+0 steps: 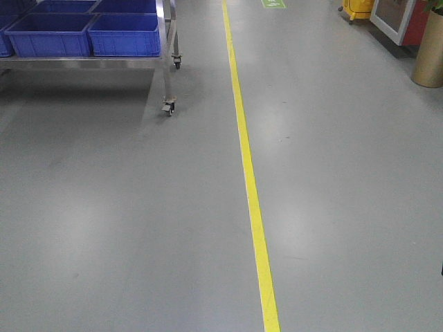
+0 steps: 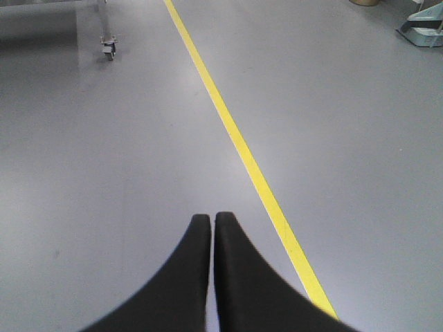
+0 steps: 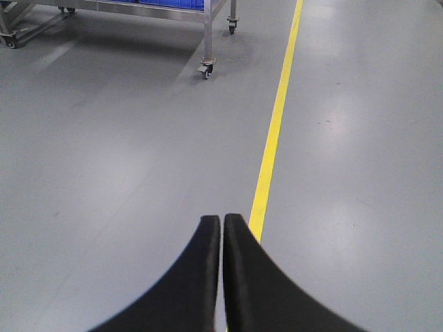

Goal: Move and align brake pads A on conveyor
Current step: 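Turn the base toward the steel table with the remaining pads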

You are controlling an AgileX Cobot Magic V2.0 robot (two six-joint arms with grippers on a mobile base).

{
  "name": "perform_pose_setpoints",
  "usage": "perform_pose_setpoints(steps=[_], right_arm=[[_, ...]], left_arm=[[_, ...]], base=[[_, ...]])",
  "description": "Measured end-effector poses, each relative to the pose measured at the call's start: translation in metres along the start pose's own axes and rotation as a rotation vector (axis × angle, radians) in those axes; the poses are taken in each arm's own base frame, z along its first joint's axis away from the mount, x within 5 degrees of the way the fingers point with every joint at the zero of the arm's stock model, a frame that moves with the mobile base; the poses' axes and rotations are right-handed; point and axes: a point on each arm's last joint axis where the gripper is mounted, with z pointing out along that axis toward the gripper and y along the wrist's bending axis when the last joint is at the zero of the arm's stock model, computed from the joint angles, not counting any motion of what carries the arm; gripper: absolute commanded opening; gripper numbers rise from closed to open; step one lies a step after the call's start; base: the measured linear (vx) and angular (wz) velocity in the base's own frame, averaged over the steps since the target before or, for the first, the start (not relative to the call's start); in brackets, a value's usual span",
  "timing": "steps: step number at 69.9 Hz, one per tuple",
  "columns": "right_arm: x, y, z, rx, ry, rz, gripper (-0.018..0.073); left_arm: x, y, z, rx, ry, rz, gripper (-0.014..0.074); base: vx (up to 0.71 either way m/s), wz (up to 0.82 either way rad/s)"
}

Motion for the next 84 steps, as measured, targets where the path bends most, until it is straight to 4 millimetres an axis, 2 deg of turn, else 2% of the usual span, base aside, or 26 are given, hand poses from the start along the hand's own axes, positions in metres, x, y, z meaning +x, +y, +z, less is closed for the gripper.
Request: perform_pose_setpoints(steps=[39, 84], right_arm=[[0.0, 0.0, 0.0, 0.0, 0.0, 0.0, -0.0003], [0.0, 0.0, 0.0, 0.0, 0.0, 0.0, -0.0003]], left_arm=[[0.0, 0.0, 0.0, 0.0, 0.0, 0.0, -0.0006], [0.0, 0.0, 0.0, 0.0, 0.0, 0.0, -0.0006]], base=[[0.15, 0.19], [0.02, 0.81]])
